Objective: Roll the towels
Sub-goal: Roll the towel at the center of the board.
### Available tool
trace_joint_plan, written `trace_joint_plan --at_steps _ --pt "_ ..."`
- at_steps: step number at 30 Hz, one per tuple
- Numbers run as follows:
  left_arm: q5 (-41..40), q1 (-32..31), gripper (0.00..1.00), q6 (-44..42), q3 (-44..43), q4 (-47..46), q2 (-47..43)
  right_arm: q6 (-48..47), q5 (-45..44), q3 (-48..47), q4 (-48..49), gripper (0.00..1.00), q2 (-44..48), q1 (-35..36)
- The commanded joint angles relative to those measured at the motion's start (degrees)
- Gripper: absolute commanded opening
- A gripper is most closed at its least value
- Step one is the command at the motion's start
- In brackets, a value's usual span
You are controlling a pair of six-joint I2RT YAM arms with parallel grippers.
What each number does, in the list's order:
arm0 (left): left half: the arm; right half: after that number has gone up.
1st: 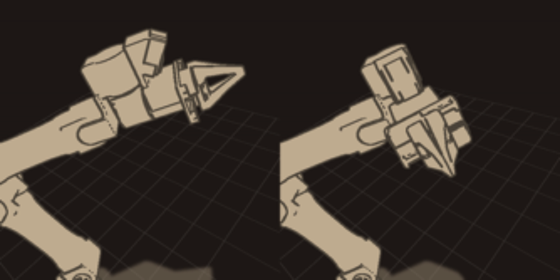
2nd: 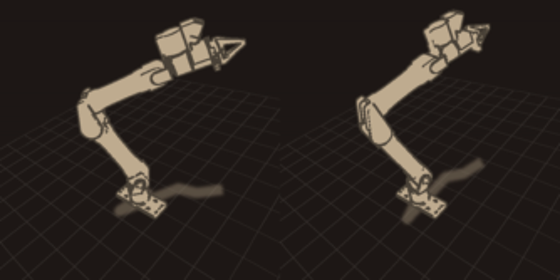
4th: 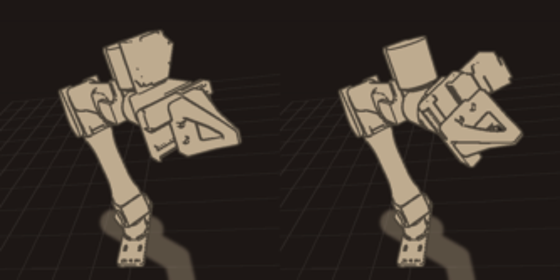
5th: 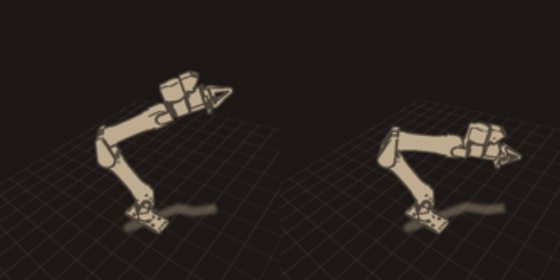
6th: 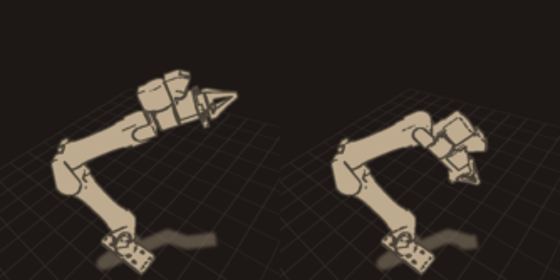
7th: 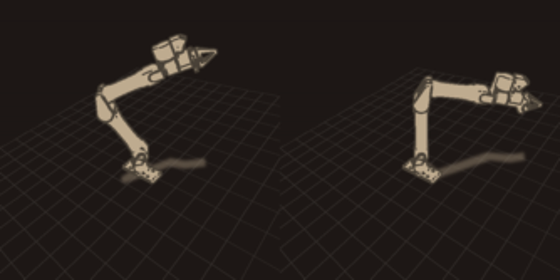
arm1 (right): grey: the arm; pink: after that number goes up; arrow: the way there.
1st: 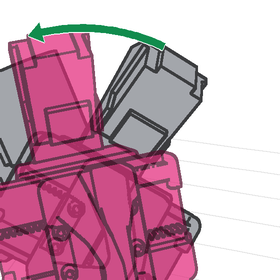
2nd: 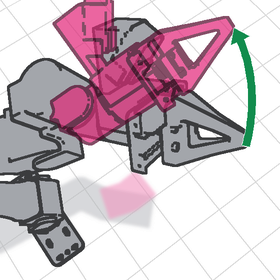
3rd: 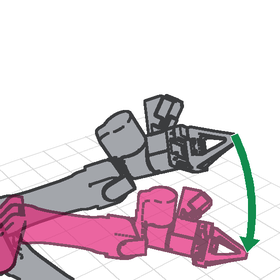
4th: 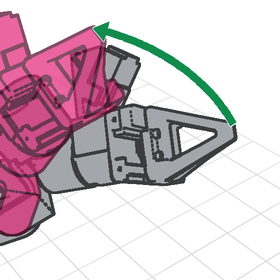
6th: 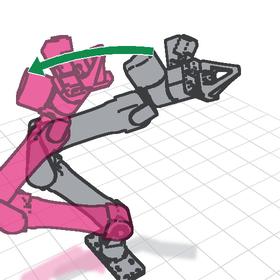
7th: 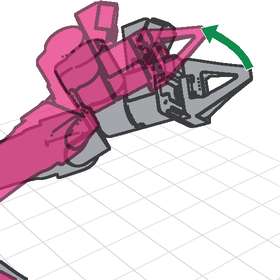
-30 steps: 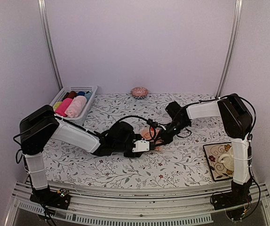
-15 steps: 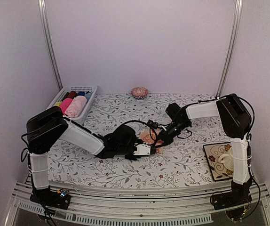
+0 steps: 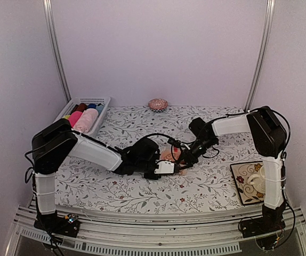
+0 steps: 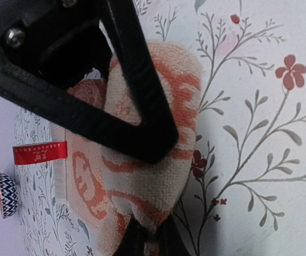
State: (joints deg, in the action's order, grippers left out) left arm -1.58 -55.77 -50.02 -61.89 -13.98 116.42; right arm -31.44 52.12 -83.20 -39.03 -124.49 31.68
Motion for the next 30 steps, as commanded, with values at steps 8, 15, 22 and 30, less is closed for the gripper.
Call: trace_joint_plan --at_steps 8,15,22,30 --pt "15.3 0.5 0.0 9.0 -16.1 35.3 6.5 0.2 -24.1 13.1 12.4 0.66 17.8 -0.7" --pt "22.2 2.7 0.0 13.0 -28.3 49.8 11.0 -0.7 -29.5 26.9 24.4 0.68 30.7 -0.7" --pt "26.8 3.5 0.0 17.8 -40.5 61.3 16.4 1.3 -34.6 42.7 37.0 0.68 43.5 -0.6" --pt "32.7 5.5 0.0 23.0 -51.3 69.0 22.3 -5.9 -35.6 47.1 37.7 0.68 48.7 3.7"
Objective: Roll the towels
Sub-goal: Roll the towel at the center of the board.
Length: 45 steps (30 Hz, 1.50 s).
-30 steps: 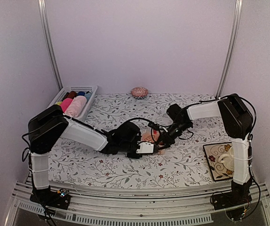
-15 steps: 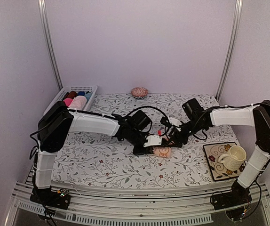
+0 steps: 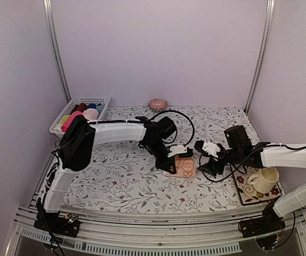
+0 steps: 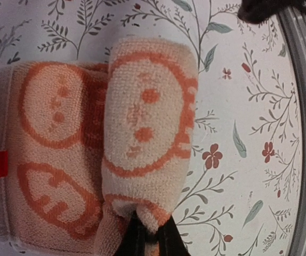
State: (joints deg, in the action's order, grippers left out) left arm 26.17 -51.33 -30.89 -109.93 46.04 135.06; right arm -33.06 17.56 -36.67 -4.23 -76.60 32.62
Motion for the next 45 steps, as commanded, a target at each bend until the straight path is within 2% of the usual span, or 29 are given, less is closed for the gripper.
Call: trace_joint_plan --at_steps 1,8,18,25,28,32,34,35,37,39,41,43,45 --pt "5.4 1.2 0.0 4.3 -4.0 9.5 3.9 -4.6 -0.9 0.5 2.8 0.68 0.5 3.9" --pt "8.8 2.6 0.0 6.7 -8.2 12.3 7.2 -11.5 -3.9 -0.8 3.7 0.68 -3.1 10.9" --pt "10.8 3.5 0.01 6.9 -8.8 12.8 8.2 -16.9 -12.6 -5.6 6.8 0.68 -15.1 13.9" --pt "11.3 3.7 0.01 6.7 -8.8 12.8 8.7 -19.3 -13.6 -7.4 7.8 0.66 -18.9 14.1" --pt "11.3 4.1 0.01 6.8 -8.9 12.8 8.7 -19.2 -13.9 -8.4 6.4 0.57 -21.0 14.2" --pt "10.2 4.6 0.04 7.1 -8.8 12.7 8.4 -16.9 -11.8 -11.2 2.9 0.29 -23.1 14.2" --pt "9.3 5.0 0.09 7.6 -8.4 12.3 7.8 -15.7 -10.5 -12.0 1.2 0.21 -23.6 14.2" --pt "8.7 5.2 0.15 7.7 -8.2 12.2 7.4 -15.3 -9.7 -12.2 0.3 0.15 -23.7 14.2" --pt "7.3 5.8 0.31 7.8 -7.2 11.5 5.4 -13.9 -8.0 -12.6 -1.1 0.12 -23.6 14.2" --pt "5.3 6.3 0.51 7.5 -4.1 9.2 2.2 -13.0 -5.7 -13.4 -3.2 0.1 -23.5 14.1" --pt "3.7 6.9 0.64 7.4 -0.3 6.0 -1.8 -11.7 -3.1 -14.5 -5.7 0.1 -23.9 13.7" --pt "2.6 7.7 0.71 7.7 3.2 2.8 -5.7 -10.9 -0.8 -15.9 -8.3 0.1 -24.6 13.2" --pt "0.8 8.2 0.74 7.7 6.8 -0.1 -9.4 -10.1 1.4 -17.3 -10.4 0.1 -25.5 12.3"
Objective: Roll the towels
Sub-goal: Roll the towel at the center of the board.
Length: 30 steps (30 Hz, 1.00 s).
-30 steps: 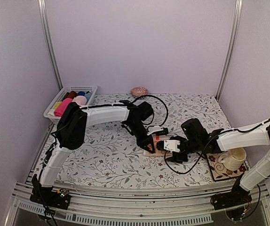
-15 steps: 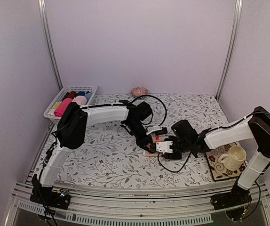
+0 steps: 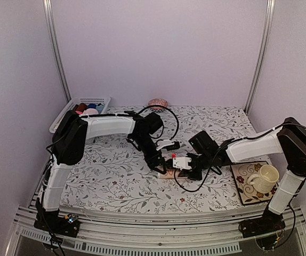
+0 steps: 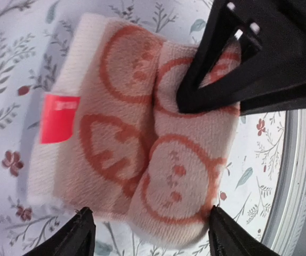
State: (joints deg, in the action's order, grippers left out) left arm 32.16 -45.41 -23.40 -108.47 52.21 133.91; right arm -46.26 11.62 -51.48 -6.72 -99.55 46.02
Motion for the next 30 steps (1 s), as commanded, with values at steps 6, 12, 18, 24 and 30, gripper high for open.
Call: trace_joint_plan --at_steps 6,12,18,24,30 --pt "-11.0 1.8 0.75 -0.2 26.0 -26.0 -22.4 6.1 13.8 -7.4 -13.5 0.1 -6.0 -4.2" --pt "-15.3 -2.4 0.71 -4.6 48.1 -53.5 -33.5 8.2 18.9 -16.5 -20.9 0.12 -12.3 -6.0" --pt "-22.3 -8.2 0.64 -11.3 51.1 -60.3 -31.4 9.9 22.8 -23.2 -26.6 0.13 -18.0 -8.1" --pt "-28.6 -11.7 0.58 -15.5 50.2 -64.4 -28.1 10.3 26.5 -28.1 -31.9 0.13 -21.3 -10.3" --pt "-31.6 -13.5 0.55 -19.9 48.9 -64.6 -24.9 10.2 27.7 -29.4 -33.5 0.14 -22.3 -10.6"
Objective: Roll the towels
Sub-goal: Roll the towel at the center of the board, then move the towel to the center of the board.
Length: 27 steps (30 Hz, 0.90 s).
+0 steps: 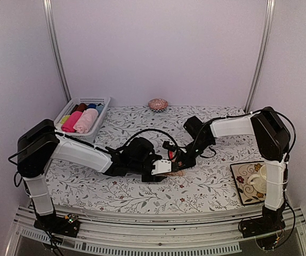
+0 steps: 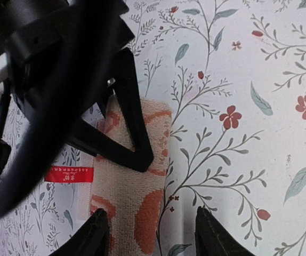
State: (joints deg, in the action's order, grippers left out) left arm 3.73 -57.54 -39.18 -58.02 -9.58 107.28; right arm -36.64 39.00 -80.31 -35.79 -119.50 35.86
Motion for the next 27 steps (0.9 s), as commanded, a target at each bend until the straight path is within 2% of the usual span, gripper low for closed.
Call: trace_joint_plan --at_steps 1,15,17,21,25,27 --pt "-3.2 -1.3 0.55 -4.5 -1.6 -2.9 2.0 0.6 0.4 -0.6 -4.5 0.14 -2.5 -0.3" --pt "-10.0 -1.3 0.53 -7.3 -4.0 0.1 9.4 -0.4 2.3 -1.5 -5.9 0.15 -2.4 -0.4" --pt "-10.3 -1.3 0.47 -6.9 -5.0 2.1 10.7 -0.7 3.1 -1.5 -6.2 0.16 -2.3 -0.4" --pt "-10.1 -1.1 0.21 -6.9 -5.7 3.8 11.3 -0.8 3.6 -1.7 -6.1 0.18 -1.5 -0.6" --pt "-6.7 -0.8 0.02 -5.6 -7.9 9.0 11.4 0.9 2.3 -1.6 -5.3 0.34 0.7 -2.0" --pt "-4.7 -0.4 0.0 -4.2 -9.2 11.8 11.4 2.1 0.2 -1.3 -4.6 0.45 2.8 -3.0"
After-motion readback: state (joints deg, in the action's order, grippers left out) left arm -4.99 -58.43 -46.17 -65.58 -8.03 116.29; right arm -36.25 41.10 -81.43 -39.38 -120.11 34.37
